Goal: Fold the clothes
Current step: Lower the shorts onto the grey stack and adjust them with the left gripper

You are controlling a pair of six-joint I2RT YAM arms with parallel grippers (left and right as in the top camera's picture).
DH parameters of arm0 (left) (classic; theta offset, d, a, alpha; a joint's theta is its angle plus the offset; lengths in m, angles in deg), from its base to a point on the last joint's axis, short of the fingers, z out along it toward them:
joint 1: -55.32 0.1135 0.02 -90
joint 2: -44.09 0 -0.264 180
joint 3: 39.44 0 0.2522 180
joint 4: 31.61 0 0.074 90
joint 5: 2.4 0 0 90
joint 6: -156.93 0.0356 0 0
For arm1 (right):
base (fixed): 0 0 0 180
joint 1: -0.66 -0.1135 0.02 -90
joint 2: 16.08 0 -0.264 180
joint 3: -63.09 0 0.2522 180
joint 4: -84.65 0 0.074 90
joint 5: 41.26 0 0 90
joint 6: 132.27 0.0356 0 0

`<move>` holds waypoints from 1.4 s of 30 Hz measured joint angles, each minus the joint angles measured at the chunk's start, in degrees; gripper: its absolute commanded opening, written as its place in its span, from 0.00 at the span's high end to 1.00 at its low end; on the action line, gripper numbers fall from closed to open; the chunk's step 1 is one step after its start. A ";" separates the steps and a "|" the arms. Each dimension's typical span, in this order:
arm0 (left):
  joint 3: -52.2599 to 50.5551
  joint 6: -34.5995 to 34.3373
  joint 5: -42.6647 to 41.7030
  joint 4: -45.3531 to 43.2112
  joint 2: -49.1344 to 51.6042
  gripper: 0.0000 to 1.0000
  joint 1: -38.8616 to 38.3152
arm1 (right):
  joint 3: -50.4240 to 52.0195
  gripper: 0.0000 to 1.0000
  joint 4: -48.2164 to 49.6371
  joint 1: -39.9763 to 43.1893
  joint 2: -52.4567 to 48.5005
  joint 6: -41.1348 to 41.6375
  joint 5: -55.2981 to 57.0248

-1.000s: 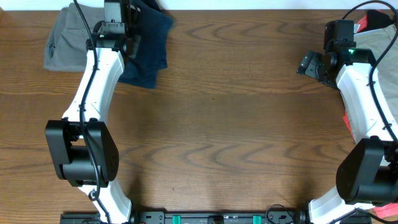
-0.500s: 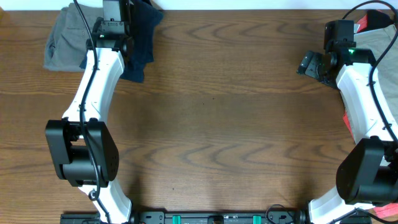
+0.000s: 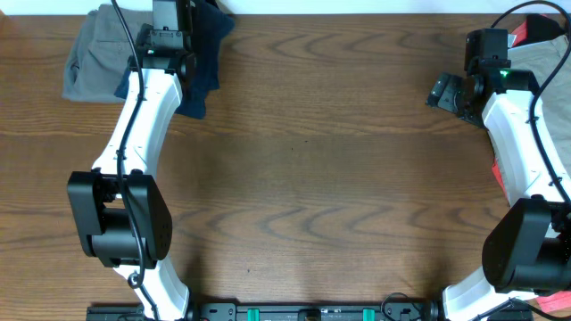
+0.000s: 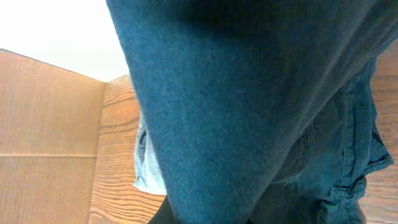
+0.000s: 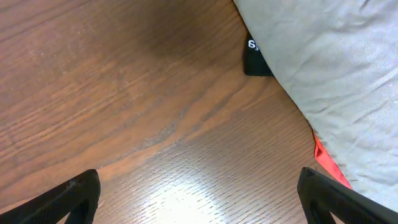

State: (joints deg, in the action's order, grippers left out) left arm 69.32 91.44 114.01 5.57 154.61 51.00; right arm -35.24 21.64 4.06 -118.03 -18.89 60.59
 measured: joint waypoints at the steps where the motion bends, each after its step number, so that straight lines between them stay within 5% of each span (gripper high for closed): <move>1: 0.00 0.00 0.39 -0.02 0.00 0.94 -0.09 | 0.00 0.01 0.00 0.00 0.00 0.00 0.00; 22: 0.00 0.63 4.92 -4.74 0.00 0.94 -0.20 | 0.00 0.01 0.00 0.00 0.00 0.00 0.00; 42: 0.50 0.85 -4.22 -12.59 6.51 0.93 7.98 | 0.00 0.01 0.00 0.00 0.00 0.00 0.00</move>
State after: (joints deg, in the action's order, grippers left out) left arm 69.82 92.29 109.79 -7.01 161.12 58.98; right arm -35.24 21.64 4.06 -118.03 -18.89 60.59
